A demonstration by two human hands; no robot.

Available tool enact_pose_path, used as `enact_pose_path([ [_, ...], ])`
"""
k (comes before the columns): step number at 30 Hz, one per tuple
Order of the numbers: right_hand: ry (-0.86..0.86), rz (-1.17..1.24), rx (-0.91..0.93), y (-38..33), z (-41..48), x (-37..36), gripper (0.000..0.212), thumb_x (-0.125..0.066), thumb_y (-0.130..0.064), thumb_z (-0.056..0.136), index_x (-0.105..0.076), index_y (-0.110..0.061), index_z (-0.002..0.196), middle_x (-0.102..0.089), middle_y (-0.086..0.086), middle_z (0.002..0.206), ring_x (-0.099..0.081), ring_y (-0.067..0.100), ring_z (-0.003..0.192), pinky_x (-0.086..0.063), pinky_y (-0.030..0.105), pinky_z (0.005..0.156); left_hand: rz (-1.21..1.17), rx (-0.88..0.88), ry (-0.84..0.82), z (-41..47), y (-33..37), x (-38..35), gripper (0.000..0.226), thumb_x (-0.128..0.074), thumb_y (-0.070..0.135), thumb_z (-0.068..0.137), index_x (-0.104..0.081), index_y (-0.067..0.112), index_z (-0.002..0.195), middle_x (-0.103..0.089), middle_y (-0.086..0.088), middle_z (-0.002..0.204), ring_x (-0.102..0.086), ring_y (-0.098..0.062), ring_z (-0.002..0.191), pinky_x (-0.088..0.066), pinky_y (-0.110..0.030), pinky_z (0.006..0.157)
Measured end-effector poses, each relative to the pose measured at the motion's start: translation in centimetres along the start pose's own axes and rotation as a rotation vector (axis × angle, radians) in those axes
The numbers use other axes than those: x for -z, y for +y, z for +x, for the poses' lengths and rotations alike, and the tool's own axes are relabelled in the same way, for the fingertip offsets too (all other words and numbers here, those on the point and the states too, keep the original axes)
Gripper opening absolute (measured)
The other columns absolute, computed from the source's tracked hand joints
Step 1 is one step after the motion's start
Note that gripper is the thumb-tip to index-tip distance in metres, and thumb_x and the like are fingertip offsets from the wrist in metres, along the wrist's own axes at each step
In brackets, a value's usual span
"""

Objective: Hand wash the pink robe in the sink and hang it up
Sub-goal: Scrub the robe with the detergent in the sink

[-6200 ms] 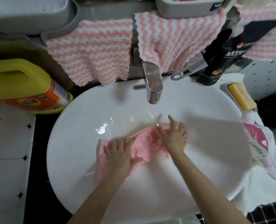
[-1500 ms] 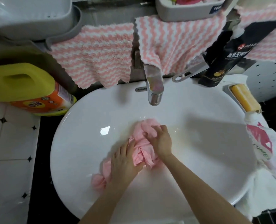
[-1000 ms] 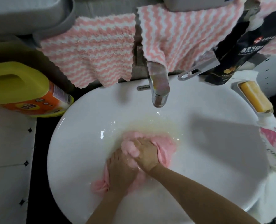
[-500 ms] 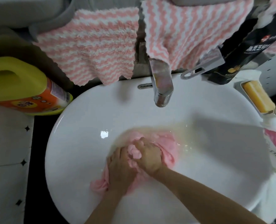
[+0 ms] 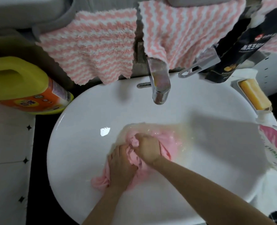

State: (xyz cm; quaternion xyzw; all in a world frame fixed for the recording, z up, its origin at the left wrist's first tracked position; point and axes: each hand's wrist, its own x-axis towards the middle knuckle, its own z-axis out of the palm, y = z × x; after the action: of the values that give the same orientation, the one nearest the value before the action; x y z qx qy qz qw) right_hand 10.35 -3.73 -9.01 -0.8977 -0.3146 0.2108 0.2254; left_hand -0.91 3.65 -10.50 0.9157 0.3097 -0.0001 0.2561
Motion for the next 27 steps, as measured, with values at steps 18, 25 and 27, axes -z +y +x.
enact_pose_path([
  [18, -0.199, -0.02, -0.219, 3.0, -5.9, 1.3, 0.039, -0.044, -0.019, 0.094, -0.051, -0.017, 0.132, -0.049, 0.009, 0.13, -0.051, 0.03, 0.11, -0.039, 0.031, 0.089, -0.765, 0.753, 0.534, -2.2, -0.1, 6.2, 0.03, -0.057, 0.006, 0.08, -0.055, -0.001, 0.109, -0.059, -0.02, 0.1, -0.057, -0.03, 0.091, -0.04, -0.031, 0.076],
  [25, -0.23, -0.035, -0.304, 2.6, -4.9, 1.1, 0.039, -0.036, -0.016, 0.097, -0.045, -0.019, 0.135, -0.034, 0.007, 0.142, -0.048, 0.033, 0.115, -0.043, 0.037, 0.092, -0.791, 0.735, 0.453, -2.8, -1.2, 6.2, 0.021, -0.058, 0.007, 0.085, -0.054, 0.016, 0.104, -0.061, -0.019, 0.107, -0.059, -0.034, 0.097, -0.046, -0.035, 0.081],
  [27, -0.242, -0.022, -0.316, 2.4, -4.3, 1.5, 0.039, -0.037, -0.019, 0.096, -0.049, -0.02, 0.133, -0.037, 0.005, 0.141, -0.052, 0.033, 0.114, -0.042, 0.036, 0.092, -0.782, 0.727, 0.435, -2.8, -1.5, 6.2, 0.024, -0.06, 0.007, 0.085, -0.053, 0.018, 0.105, -0.061, -0.018, 0.109, -0.059, -0.034, 0.1, -0.047, -0.038, 0.085],
])
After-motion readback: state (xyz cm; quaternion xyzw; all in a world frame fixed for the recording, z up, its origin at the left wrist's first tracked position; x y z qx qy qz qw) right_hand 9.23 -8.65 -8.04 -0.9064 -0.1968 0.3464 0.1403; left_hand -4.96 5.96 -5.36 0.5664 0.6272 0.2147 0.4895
